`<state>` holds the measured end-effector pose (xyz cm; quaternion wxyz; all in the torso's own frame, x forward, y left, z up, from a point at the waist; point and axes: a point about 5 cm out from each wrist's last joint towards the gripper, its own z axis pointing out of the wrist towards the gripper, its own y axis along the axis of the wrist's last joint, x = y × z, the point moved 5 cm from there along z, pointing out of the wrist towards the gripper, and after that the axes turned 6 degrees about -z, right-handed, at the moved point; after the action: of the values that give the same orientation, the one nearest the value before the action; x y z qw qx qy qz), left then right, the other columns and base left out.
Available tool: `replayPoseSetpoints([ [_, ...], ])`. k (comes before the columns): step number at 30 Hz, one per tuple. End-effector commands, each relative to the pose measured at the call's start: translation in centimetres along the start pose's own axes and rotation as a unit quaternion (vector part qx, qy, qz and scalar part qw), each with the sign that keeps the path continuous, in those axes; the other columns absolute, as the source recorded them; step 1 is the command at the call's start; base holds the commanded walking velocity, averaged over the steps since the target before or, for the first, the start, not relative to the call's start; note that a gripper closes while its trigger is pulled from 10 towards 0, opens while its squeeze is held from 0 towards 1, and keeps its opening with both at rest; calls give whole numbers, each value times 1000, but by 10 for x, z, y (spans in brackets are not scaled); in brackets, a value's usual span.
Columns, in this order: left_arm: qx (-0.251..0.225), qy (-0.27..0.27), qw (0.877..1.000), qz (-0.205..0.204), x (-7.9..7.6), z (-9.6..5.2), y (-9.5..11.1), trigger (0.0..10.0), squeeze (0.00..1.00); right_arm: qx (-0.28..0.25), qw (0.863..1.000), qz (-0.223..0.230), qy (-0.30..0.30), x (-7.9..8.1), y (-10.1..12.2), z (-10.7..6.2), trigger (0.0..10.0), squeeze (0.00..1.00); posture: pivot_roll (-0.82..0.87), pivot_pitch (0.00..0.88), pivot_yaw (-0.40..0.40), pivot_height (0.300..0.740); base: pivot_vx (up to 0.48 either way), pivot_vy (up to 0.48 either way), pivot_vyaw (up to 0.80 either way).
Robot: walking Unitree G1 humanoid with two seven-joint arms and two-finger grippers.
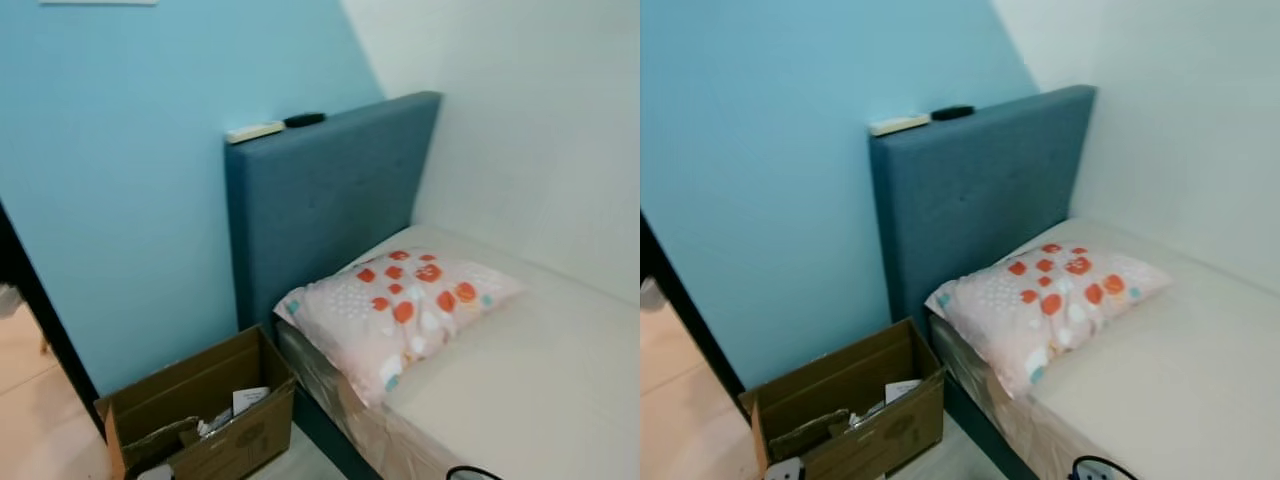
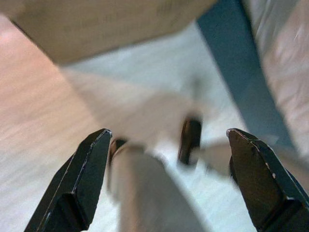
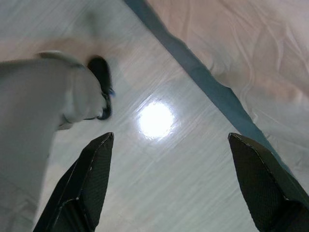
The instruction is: Clean up the room
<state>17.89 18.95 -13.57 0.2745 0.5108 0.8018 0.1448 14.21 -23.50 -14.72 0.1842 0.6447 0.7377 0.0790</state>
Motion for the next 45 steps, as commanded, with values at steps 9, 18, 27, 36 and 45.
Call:
replayPoseSetpoints([
  [9, 11, -5, 1000, 7, 1, -1, -6, 10000, 0, -11, 1000, 0, -13, -5, 15, 1, 10000, 0, 14, 0, -55, 710, 0, 0, -346],
  [18, 17, -9, 1000, 17, -2, -1, -8, 10000, 0, 1, 1000, -4, -23, -10, 10, 0, 10000, 0, 6, 0, -50, 710, 0, 0, -788],
  [27, 23, -11, 999, 43, -9, 2, -8, 10000, 0, 11, 999, -9, -30, -14, 9, 0, 10000, 0, -4, 0, -50, 710, 0, 0, -788],
  [36, 22, -21, 997, 70, -20, 5, -5, 10000, 0, 8, 999, -12, -34, -14, 13, 1, 10000, 0, -9, 0, -48, 710, 0, 0, -788],
  [45, 17, -14, 990, 138, -23, 7, 2, 10000, 0, -42, 999, 6, -21, -8, 37, 1, 10000, 0, -14, 0, -32, 710, 0, 0, -350],
])
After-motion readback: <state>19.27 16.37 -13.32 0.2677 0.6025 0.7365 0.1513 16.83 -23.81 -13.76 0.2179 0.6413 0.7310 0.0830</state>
